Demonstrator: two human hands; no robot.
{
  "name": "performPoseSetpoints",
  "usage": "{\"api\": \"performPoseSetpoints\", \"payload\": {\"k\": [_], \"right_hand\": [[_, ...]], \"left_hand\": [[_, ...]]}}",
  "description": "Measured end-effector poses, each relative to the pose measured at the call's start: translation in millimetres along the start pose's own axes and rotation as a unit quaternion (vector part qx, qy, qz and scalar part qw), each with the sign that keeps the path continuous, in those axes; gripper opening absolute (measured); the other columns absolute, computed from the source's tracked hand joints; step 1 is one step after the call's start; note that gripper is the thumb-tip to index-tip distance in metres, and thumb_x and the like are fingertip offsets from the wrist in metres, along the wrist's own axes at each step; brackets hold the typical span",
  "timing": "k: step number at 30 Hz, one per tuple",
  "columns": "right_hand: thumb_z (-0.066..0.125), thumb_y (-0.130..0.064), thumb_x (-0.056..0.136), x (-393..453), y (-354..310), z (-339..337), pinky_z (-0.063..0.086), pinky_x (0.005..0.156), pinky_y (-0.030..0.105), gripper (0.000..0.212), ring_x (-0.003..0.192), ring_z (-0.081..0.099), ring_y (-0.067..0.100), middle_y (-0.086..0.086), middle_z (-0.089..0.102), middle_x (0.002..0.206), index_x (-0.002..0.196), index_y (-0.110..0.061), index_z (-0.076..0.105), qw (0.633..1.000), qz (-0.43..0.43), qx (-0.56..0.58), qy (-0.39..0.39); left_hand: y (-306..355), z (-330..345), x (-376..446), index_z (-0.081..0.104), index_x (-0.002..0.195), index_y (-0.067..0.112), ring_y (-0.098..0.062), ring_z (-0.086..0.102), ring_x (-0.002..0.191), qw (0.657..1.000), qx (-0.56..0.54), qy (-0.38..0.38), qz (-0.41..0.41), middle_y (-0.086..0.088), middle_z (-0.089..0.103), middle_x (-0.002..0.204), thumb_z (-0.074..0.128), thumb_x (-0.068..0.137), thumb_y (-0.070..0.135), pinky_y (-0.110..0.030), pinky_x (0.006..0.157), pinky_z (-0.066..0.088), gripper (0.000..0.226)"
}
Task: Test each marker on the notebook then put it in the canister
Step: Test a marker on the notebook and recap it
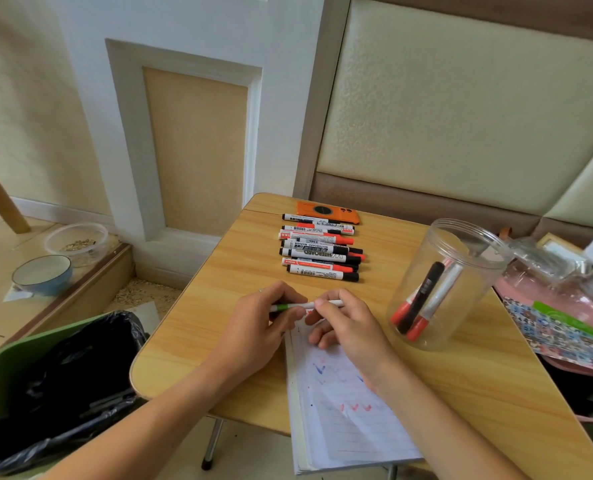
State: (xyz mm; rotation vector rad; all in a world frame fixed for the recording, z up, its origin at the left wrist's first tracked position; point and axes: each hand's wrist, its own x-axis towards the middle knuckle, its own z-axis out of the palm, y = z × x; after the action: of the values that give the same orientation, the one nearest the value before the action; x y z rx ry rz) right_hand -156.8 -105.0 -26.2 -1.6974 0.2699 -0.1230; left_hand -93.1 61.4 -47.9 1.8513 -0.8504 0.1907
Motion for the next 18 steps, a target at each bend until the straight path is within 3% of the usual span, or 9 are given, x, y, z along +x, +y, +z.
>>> {"api": "performPoseSetpoints", "payload": {"k": [5,13,16,18], "right_hand": [[0.059,-0.022,0.104,-0.1,-2.3,0.7,0.041,0.049,0.025,0.018,0.053,0.059,0.016,0.004,0.068,0.073,0.102,-0.004,0.061,1.0,0.017,-0.014,0.001],[0.059,-0.023,0.105,-0.1,-2.6,-1.6,0.033,0.045,0.025,0.02,0.049,0.054,0.017,0.006,0.063,0.071,0.099,-0.004,0.059,0.999,0.014,-0.028,-0.013],[0.059,-0.018,0.104,-3.0,-8.0,-0.4,0.035,0.045,0.023,0.016,0.051,0.06,0.015,0.007,0.067,0.074,0.1,-0.003,0.059,1.0,0.03,0.0,0.008],[0.058,-0.014,0.104,-4.4,-14.3,-0.3,0.04,0.048,0.025,0.01,0.063,0.072,0.02,0.01,0.075,0.083,0.102,-0.004,0.059,0.999,0.033,0.025,0.028]], "left_hand": [[0.8,-1.6,-1.0,0.067,0.095,0.022,-0.013,0.064,0.072,1.0,0.008,0.001,0.015,0.012,0.066,0.077,0.068,0.094,0.013,-0.022,0.061,0.047,0.009],[-0.2,-2.9,-1.9,0.066,0.095,0.02,-0.015,0.061,0.07,0.999,0.021,0.005,0.041,0.014,0.064,0.078,0.069,0.095,0.017,-0.032,0.062,0.047,0.004],[2.4,1.0,-0.8,0.065,0.096,0.021,-0.012,0.061,0.073,0.999,0.027,0.007,0.046,0.016,0.064,0.08,0.068,0.095,0.019,-0.026,0.062,0.046,0.005],[1.0,5.1,0.5,0.063,0.102,0.023,-0.01,0.06,0.078,0.998,0.042,0.002,0.049,0.016,0.065,0.087,0.068,0.095,0.022,-0.026,0.064,0.047,0.008]]}}
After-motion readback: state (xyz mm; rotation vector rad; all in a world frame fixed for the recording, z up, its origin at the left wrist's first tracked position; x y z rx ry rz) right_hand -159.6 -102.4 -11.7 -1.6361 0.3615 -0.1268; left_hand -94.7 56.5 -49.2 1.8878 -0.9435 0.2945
